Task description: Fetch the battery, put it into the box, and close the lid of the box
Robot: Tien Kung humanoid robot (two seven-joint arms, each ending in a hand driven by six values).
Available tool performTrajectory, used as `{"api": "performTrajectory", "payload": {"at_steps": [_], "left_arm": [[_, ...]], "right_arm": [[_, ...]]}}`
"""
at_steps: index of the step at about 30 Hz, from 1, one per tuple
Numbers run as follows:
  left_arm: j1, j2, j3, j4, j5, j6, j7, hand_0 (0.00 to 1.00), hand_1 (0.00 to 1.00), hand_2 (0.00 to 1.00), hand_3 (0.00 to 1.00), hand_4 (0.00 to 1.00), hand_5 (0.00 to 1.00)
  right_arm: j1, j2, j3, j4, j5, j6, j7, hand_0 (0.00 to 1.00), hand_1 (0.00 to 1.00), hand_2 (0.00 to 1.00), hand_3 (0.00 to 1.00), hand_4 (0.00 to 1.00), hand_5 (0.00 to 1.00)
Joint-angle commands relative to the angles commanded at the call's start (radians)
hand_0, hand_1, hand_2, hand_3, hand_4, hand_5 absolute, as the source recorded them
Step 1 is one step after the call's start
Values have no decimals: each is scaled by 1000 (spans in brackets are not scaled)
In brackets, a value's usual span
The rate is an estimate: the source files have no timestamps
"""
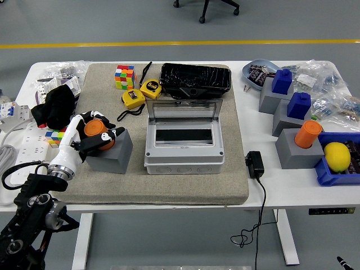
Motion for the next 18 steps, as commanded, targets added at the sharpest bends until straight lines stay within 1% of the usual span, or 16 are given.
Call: {"api": "performTrajectory", "payload": {"at_steps": [4, 5, 10, 11, 16, 17, 18], "left_arm": [[-3, 1, 5, -1, 5, 20, -5, 167, 212, 192, 179, 998, 2], [-4, 1, 7, -1, 6, 28, -7, 131, 159, 147, 143, 998, 2], [-9, 2, 18, -2, 6, 61, -16, 131, 159, 147, 143, 998, 2], [-10, 2, 20, -2, 6, 70, -19, 107, 100, 103, 111, 998, 2], [-19, 3, 34, -7, 0, 113, -32, 107, 100, 103, 111, 998, 2], [-21, 4, 36, -12, -3, 120, -35, 96, 61, 74, 78, 998, 2], [-22, 5, 37, -14, -5, 123, -38, 96, 61, 74, 78, 998, 2]], "right_arm": [[0, 0, 0, 0, 0, 0, 0, 779, 726, 726, 756, 998, 998], [0, 0, 0, -1, 1, 0, 0, 779, 726, 726, 756, 998, 998], [1, 1, 2, -1, 0, 0, 0, 779, 726, 726, 756, 998, 998], [1, 1, 2, -1, 1, 0, -1, 780, 726, 726, 756, 998, 998], [2, 1, 1, 0, 1, 0, -1, 780, 726, 726, 756, 998, 998], [2, 1, 1, 0, 1, 0, -1, 778, 726, 726, 756, 998, 998], [2, 1, 2, 0, 1, 0, -1, 778, 726, 726, 756, 998, 998]]}}
